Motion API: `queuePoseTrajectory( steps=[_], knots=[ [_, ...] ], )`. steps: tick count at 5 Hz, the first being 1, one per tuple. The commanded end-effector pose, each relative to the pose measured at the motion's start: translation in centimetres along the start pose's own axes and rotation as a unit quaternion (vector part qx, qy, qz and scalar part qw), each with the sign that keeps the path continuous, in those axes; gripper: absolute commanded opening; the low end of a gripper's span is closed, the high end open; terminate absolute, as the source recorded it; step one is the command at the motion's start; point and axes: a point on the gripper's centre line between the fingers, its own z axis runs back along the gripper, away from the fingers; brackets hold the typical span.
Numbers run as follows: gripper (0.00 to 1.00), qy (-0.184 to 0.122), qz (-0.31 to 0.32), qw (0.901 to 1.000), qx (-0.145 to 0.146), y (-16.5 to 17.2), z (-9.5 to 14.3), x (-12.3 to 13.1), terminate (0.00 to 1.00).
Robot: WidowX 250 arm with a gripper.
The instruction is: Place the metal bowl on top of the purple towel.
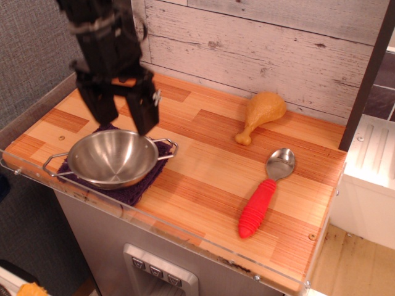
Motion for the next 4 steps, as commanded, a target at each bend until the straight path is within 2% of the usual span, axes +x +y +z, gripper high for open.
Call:
queuePoseTrajectory(
  steps=[1,4],
  knots=[
    [1.0,-0.076,-0.006,0.9935,0.084,-0.71,4.75,2.5,0.0],
    [1.0,-0.074,-0.005,0.9938,0.083,-0.6,4.49,3.02,0.0]
  ],
)
